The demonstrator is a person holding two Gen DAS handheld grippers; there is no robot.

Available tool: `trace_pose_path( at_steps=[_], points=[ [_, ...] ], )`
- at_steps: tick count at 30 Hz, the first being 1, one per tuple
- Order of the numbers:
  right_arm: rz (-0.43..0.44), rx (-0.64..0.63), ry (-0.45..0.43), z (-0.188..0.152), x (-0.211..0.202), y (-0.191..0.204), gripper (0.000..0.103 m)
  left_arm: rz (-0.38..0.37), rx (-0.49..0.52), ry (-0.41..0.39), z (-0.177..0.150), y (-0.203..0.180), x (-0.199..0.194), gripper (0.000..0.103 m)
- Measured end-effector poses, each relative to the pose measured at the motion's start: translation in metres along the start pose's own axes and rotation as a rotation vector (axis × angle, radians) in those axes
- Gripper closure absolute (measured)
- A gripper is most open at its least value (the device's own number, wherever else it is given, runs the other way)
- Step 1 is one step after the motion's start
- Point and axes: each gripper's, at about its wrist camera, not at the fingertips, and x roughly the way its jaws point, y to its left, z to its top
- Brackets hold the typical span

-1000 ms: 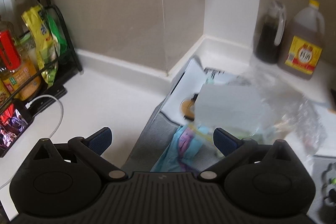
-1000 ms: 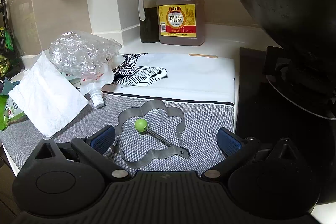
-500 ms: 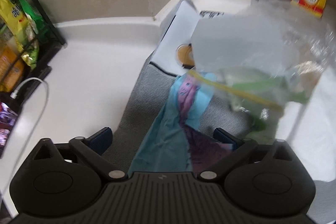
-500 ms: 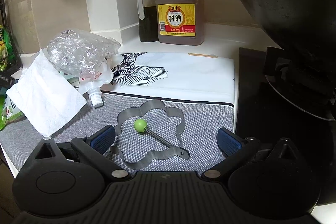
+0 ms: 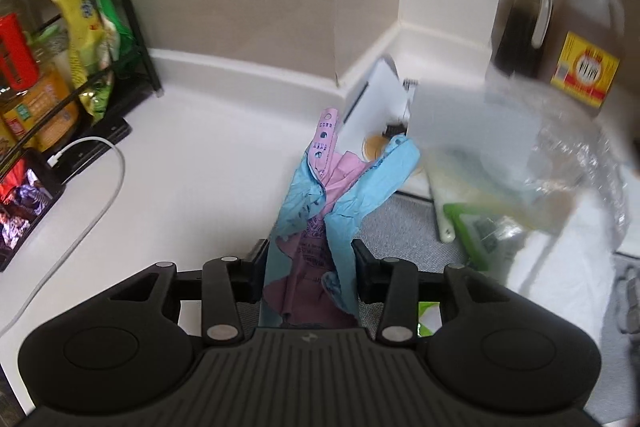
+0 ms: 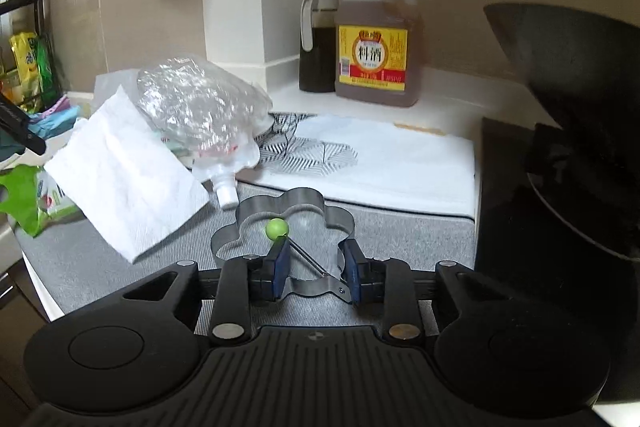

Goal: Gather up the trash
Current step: 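Carry the glove with the left gripper and the egg ring with the right gripper toward the bin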

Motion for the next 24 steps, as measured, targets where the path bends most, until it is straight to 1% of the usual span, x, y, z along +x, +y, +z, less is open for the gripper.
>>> trace_pose_path(
  at_steps=[3, 9, 12, 18, 24],
  points=[
    [0.004, 0.011, -0.020, 0.004, -0.006, -0.001, 0.072, -0.021, -0.037, -0.030, -0.006, 0.013, -0.017, 0.056],
    [0.019, 0.026, -0.053, 0.010, -0.017, -0.003, 0.072, -0.009, -0.088, -0.075, -0.024, 0.034, -0.050, 0.056],
    [0.029, 0.036, -0.070, 0.012, -0.024, -0.003, 0.072, -0.007, -0.109, -0.093, -0.036, 0.040, -0.067, 0.056],
    [0.049, 0.047, -0.103, 0.015, -0.037, -0.001, 0.072, -0.036, -0.151, -0.142, -0.064, 0.046, -0.103, 0.056],
    [0.079, 0.035, -0.136, 0.015, -0.064, 0.000, 0.072, -0.036, -0.119, -0.155, -0.107, 0.034, -0.136, 0.056]
  ],
)
